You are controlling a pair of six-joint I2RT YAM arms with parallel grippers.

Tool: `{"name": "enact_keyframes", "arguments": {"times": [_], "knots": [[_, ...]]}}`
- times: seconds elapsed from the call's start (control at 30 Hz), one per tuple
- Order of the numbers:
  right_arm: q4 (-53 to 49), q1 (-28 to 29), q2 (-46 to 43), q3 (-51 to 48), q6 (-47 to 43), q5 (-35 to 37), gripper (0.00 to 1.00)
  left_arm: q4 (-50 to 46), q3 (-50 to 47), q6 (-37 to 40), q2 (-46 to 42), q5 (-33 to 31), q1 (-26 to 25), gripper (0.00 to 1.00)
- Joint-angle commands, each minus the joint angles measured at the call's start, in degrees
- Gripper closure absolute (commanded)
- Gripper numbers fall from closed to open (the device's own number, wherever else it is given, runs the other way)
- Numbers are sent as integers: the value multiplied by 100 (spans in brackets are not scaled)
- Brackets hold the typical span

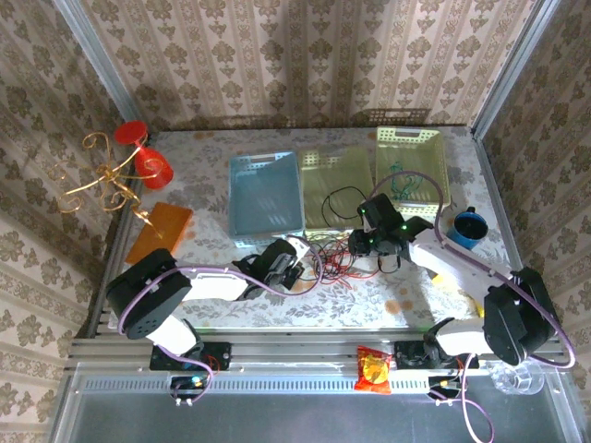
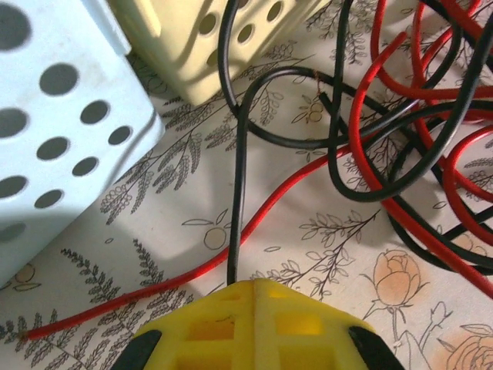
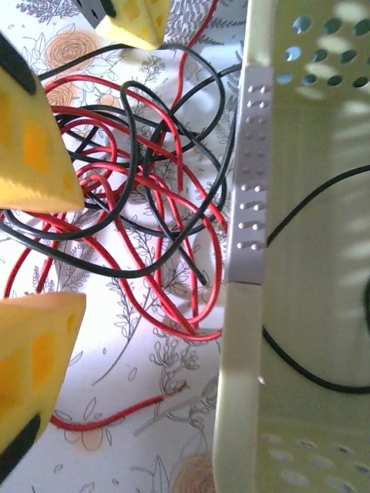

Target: Untangle the cables

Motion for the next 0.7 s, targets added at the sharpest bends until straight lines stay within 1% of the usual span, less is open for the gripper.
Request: {"name": "enact_keyframes", "arguments": {"times": [0.0, 0.03, 0.07, 0.23, 0.3, 0.33, 0.4, 0.47, 0.57, 0.63, 0.67], "knots": [[39, -8, 207, -70, -120, -189, 74, -119, 153, 159, -157, 49, -71, 100], [67, -10, 207, -65, -101, -148, 80, -139, 170, 175, -184, 47, -80, 100], [140, -10, 375, -74, -114, -197, 83, -152, 187, 193, -223, 53, -101, 100], [201, -10, 492, -72, -152, -292, 83, -273, 391, 448, -350, 188, -202, 100], [206, -7, 497, -111, -162, -312, 84, -294, 513, 599, -329, 251, -248, 100], [214, -5, 490, -134, -166, -313, 86, -290, 565, 654, -295, 300, -256, 97], [231, -10, 463, -183, -171, -339, 89, -257, 666, 777, -207, 429, -272, 85], [241, -9, 422, -214, -167, -343, 90, -221, 778, 877, -47, 538, -283, 78], [220, -8, 363, -223, -172, -335, 96, -214, 954, 981, 221, 656, -317, 71], [202, -6, 281, -215, -177, -314, 97, -206, 1043, 1032, 385, 728, -339, 68], [221, -10, 75, -232, -182, -333, 97, -190, 1083, 1059, 471, 762, -357, 67]]}}
